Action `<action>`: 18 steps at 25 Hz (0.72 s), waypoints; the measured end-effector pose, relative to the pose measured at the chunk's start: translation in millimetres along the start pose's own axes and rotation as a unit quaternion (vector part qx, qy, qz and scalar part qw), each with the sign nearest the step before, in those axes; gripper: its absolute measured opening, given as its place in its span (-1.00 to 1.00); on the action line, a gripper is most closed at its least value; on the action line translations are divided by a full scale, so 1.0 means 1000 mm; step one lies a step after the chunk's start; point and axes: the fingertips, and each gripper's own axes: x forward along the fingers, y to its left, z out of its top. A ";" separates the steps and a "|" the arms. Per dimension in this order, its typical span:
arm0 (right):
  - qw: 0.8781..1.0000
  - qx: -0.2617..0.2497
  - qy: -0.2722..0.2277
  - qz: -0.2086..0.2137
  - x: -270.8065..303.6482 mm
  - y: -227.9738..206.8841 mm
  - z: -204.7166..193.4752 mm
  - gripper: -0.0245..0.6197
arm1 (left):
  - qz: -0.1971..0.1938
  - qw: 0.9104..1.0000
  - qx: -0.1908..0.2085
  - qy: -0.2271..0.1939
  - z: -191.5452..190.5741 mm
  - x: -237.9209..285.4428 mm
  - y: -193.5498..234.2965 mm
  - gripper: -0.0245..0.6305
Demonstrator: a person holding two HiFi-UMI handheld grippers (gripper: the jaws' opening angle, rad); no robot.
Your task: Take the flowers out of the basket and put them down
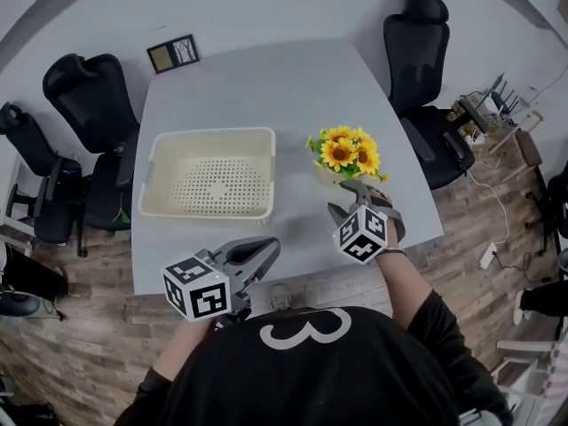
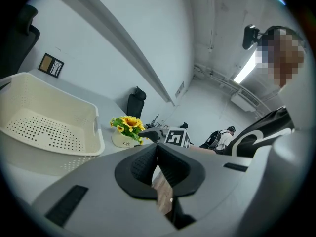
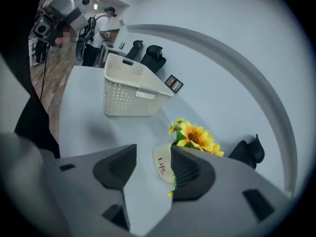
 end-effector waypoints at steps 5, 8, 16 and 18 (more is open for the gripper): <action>0.996 0.064 -0.069 0.011 -0.061 0.014 0.012 -0.26 | -0.014 1.000 0.010 0.007 -0.019 0.008 -0.039 -0.89; 0.991 0.084 -0.101 0.003 -0.100 0.019 0.011 -0.26 | -0.023 1.000 0.016 0.011 -0.031 0.012 -0.065 -0.89; 0.978 0.115 -0.176 0.016 -0.195 0.060 0.002 -0.43 | -0.041 0.999 0.032 0.003 -0.065 0.016 -0.127 -0.89; 0.975 0.117 -0.188 0.018 -0.215 0.069 -0.002 -0.54 | -0.045 0.998 0.038 0.001 -0.071 0.017 -0.143 -0.89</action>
